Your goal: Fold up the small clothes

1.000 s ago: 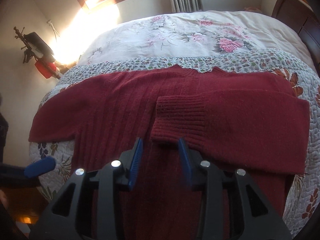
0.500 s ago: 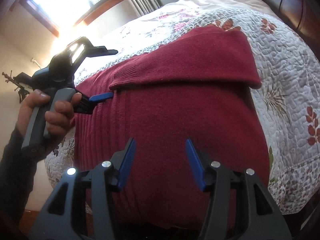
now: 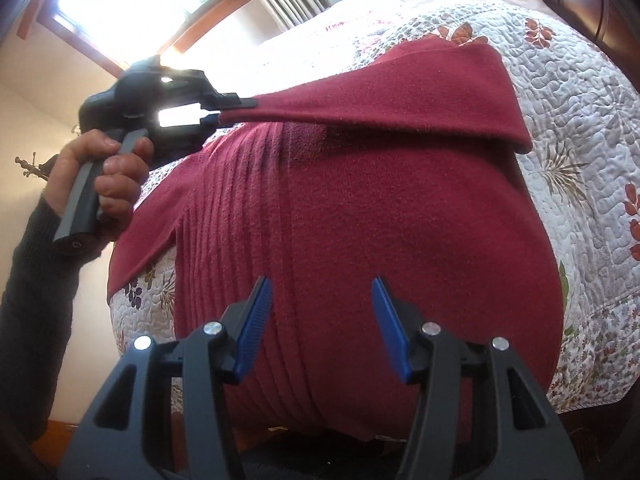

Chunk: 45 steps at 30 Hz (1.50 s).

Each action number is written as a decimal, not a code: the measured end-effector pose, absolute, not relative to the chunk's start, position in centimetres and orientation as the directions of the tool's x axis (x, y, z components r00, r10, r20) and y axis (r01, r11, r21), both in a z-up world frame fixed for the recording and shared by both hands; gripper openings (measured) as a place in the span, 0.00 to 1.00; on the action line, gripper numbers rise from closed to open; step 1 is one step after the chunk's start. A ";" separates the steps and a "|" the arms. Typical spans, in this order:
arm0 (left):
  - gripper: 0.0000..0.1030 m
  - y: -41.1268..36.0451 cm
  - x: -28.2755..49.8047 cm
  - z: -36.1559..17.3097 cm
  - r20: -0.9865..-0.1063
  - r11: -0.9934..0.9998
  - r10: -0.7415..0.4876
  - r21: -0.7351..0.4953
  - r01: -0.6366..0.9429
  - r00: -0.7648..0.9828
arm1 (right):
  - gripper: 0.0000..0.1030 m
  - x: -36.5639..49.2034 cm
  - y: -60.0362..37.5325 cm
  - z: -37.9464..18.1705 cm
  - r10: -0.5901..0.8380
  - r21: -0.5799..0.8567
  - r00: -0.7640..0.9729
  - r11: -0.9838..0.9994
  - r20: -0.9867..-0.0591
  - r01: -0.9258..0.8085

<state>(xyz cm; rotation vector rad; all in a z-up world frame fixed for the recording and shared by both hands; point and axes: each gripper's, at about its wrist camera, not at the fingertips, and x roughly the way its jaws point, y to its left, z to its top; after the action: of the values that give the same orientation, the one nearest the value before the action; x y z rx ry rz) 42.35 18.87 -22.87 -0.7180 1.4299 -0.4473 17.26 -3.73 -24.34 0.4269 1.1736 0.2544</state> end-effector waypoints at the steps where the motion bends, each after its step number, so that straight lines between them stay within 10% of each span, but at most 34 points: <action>1: 0.07 19.3 42.3 -21.4 -0.726 0.718 -0.675 -0.687 -0.109 0.131 | 0.51 17.2 -3.7 -24.3 0.409 0.450 0.372 0.892 -0.833 0.028; 10: 0.06 27.8 42.6 -14.0 -0.708 0.731 -0.644 -0.681 -0.040 0.289 | 0.51 17.1 -3.3 -24.2 0.415 0.453 0.364 0.891 -0.834 0.020; 30: 0.06 36.7 40.0 -28.9 -0.810 0.753 -0.530 -0.585 -0.301 0.250 | 0.52 16.6 -3.1 -24.8 0.409 0.441 0.332 0.897 -0.850 0.026; 36: 0.43 36.6 38.2 -24.8 -0.788 0.739 -0.475 -0.599 -0.308 0.392 | 0.52 16.5 -3.4 -24.4 0.403 0.436 0.343 0.900 -0.848 0.022; 45: 0.46 31.5 38.3 -29.1 -0.774 0.728 -0.547 -0.628 -0.275 0.320 | 0.52 16.2 -3.8 -22.6 0.403 0.433 0.381 0.901 -0.832 -0.006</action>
<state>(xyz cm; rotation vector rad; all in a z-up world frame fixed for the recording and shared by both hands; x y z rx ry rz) 38.32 31.52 -29.10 -0.7861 1.2678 -0.2051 16.19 -3.81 -22.55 0.3908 1.1580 0.2697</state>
